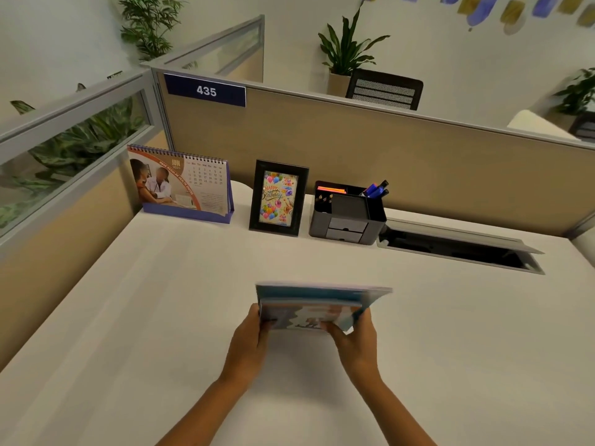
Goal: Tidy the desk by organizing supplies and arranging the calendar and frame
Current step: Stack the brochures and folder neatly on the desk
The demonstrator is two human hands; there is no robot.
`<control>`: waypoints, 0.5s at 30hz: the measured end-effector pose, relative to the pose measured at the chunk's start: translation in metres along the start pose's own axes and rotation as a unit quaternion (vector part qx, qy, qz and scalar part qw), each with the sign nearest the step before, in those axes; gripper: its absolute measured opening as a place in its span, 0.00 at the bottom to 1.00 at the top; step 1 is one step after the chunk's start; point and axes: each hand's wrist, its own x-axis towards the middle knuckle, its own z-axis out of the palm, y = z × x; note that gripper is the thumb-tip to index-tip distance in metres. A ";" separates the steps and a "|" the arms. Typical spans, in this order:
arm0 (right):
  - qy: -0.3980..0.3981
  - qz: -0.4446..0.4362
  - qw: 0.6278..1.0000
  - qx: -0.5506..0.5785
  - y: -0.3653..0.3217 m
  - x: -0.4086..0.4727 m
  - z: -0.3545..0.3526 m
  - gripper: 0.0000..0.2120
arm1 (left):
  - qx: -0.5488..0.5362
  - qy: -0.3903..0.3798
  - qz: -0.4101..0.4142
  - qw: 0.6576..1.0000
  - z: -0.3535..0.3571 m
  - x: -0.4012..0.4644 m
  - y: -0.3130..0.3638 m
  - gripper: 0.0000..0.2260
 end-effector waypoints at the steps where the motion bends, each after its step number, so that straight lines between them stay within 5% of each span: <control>1: 0.000 -0.001 1.000 -0.002 0.002 -0.003 0.002 0.28 | 0.007 -0.004 -0.005 1.000 0.001 -0.002 -0.004 0.10; 7: 0.008 0.004 1.000 -0.024 0.016 -0.012 0.013 0.34 | 0.025 -0.014 -0.014 0.999 0.009 -0.003 -0.016 0.12; 15: -0.063 0.032 0.995 -0.073 0.013 0.003 0.004 0.23 | 0.053 -0.011 -0.014 0.998 0.010 0.013 -0.018 0.06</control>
